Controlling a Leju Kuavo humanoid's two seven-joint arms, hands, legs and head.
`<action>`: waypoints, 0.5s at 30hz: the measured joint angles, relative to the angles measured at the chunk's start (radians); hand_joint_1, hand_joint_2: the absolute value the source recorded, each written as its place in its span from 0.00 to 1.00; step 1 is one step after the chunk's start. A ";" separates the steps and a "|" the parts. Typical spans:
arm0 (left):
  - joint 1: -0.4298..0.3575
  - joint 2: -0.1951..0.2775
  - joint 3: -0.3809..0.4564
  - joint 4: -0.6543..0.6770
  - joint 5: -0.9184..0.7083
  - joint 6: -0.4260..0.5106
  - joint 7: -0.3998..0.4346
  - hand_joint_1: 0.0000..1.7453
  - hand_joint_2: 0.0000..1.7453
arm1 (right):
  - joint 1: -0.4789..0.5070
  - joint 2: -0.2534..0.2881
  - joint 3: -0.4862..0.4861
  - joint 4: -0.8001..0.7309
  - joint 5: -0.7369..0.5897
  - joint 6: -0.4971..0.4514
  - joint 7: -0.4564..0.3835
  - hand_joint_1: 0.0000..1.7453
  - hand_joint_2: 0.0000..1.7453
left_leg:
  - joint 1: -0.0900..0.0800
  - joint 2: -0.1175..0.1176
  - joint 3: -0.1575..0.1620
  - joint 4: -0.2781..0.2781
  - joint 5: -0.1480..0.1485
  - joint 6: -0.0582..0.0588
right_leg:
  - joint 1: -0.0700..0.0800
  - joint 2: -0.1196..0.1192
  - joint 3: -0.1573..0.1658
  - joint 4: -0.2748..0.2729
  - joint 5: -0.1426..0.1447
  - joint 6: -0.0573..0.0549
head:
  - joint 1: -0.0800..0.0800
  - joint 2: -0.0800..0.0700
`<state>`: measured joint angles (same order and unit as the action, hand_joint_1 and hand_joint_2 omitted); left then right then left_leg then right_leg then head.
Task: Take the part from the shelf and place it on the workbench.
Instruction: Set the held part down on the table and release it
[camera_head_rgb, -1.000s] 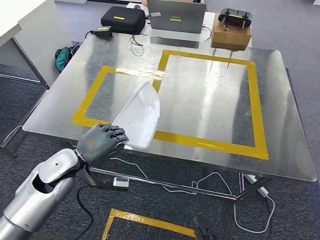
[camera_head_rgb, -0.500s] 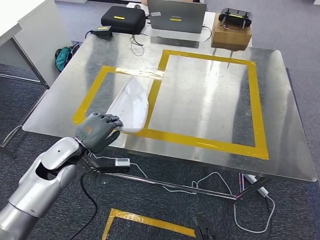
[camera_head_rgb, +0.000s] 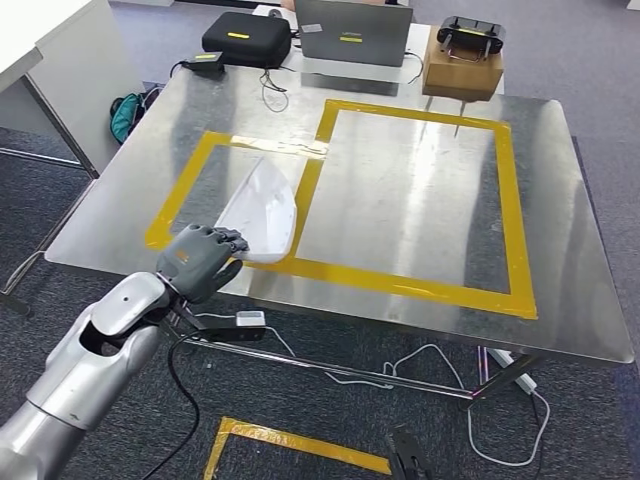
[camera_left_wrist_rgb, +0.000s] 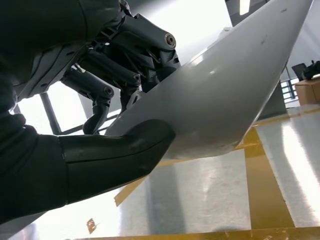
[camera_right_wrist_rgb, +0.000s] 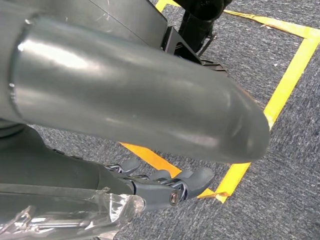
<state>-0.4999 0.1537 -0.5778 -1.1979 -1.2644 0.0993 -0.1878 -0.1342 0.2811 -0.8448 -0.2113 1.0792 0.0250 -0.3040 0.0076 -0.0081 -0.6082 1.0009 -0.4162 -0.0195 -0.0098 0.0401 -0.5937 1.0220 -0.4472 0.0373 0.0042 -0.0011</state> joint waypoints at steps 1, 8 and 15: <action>-0.003 -0.003 0.001 0.004 -0.003 -0.003 0.008 0.83 1.00 | 0.000 0.000 0.000 0.000 -0.001 0.000 0.000 0.00 0.00 | 0.000 0.000 0.000 0.000 0.000 0.000 | 0.000 0.000 0.000 0.000 0.000 0.000 | 0.000 0.000; -0.025 -0.031 0.012 0.041 -0.019 -0.007 0.032 0.83 1.00 | 0.000 0.000 0.010 0.000 -0.018 0.001 0.003 0.00 0.00 | 0.000 0.000 0.000 0.000 0.000 0.000 | 0.000 0.000 0.000 0.000 0.000 0.000 | 0.000 0.000; -0.039 -0.045 0.014 0.076 -0.033 -0.014 0.034 0.83 1.00 | 0.000 0.000 0.020 0.000 -0.020 0.010 0.006 0.00 0.00 | 0.000 0.000 0.000 0.000 0.000 0.000 | 0.000 0.000 0.000 0.000 0.000 0.000 | 0.000 0.000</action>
<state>-0.5388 0.1086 -0.5643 -1.1223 -1.2969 0.0853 -0.1541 -0.1341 0.2813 -0.8250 -0.2113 1.0592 0.0346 -0.2983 0.0075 -0.0082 -0.6084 1.0009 -0.4162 -0.0195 -0.0098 0.0402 -0.5937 1.0220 -0.4470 0.0376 0.0043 -0.0011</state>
